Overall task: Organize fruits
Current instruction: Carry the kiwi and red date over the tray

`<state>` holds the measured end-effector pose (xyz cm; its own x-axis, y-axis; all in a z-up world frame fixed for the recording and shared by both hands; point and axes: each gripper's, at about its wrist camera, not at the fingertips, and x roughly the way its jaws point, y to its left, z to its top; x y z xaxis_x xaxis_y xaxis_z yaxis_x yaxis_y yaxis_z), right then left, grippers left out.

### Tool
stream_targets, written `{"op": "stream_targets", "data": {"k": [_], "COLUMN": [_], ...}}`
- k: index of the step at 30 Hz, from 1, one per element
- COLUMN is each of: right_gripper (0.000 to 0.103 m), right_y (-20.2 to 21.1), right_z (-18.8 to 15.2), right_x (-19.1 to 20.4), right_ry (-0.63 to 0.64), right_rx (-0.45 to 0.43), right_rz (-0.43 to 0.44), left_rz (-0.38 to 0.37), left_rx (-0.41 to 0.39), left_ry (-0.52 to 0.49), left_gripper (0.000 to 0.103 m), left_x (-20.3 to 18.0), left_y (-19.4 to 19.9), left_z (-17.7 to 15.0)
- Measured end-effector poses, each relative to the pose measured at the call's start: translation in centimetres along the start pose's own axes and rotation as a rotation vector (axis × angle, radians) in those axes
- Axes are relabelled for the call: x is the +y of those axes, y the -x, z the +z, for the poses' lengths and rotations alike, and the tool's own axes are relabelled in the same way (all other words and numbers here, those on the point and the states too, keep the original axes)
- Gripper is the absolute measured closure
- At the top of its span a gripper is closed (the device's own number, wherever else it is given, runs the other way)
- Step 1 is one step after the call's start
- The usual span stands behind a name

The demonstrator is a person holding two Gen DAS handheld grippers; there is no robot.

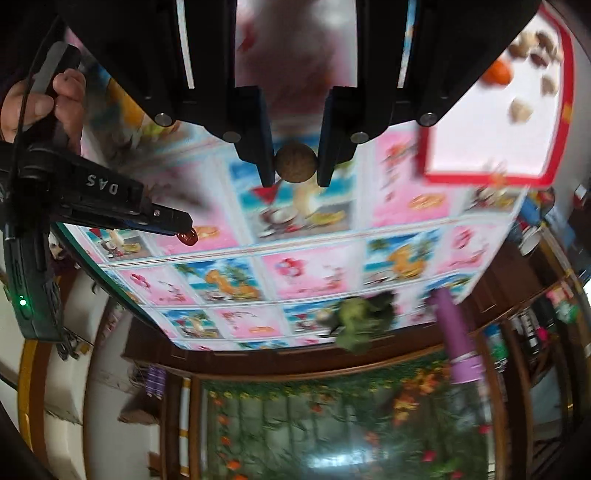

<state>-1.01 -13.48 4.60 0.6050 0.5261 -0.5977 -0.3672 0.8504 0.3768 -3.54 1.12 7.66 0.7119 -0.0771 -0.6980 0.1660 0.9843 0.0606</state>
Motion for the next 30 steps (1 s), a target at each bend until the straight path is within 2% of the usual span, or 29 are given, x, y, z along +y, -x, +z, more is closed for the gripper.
{"op": "stream_targets", "data": {"k": [2, 6, 12, 21, 30], "right_gripper": [0.09, 0.09, 0.09, 0.09, 0.09], "right_y": [-0.3, -0.8, -1.5, -2.9, -3.4], "right_z": [-0.7, -1.6, -3.0, -5.3, -6.1], "right_x": [3.1, 8.6, 14.3, 18.5, 20.4], "right_ry": [0.024, 0.119, 0.204, 0.248, 0.251], "right_rx": [0.001, 0.008, 0.024, 0.069, 0.065], "right_rz": [0.041, 0.065, 0.1, 0.132, 0.134], "left_rz": [0.05, 0.119, 0.214, 0.305, 0.337], "left_rx": [-0.019, -0.046, -0.095, -0.122, -0.118], "left_ry": [0.013, 0.068, 0.142, 0.244, 0.293], "left_gripper": [0.078, 0.078, 0.078, 0.078, 0.078], "left_x": [1.7, 5.5, 10.5, 16.4, 18.9], "left_y": [1.4, 3.8, 6.8, 9.2, 9.4], "left_z": [-1.1, -2.8, -5.2, -8.4, -9.9]}}
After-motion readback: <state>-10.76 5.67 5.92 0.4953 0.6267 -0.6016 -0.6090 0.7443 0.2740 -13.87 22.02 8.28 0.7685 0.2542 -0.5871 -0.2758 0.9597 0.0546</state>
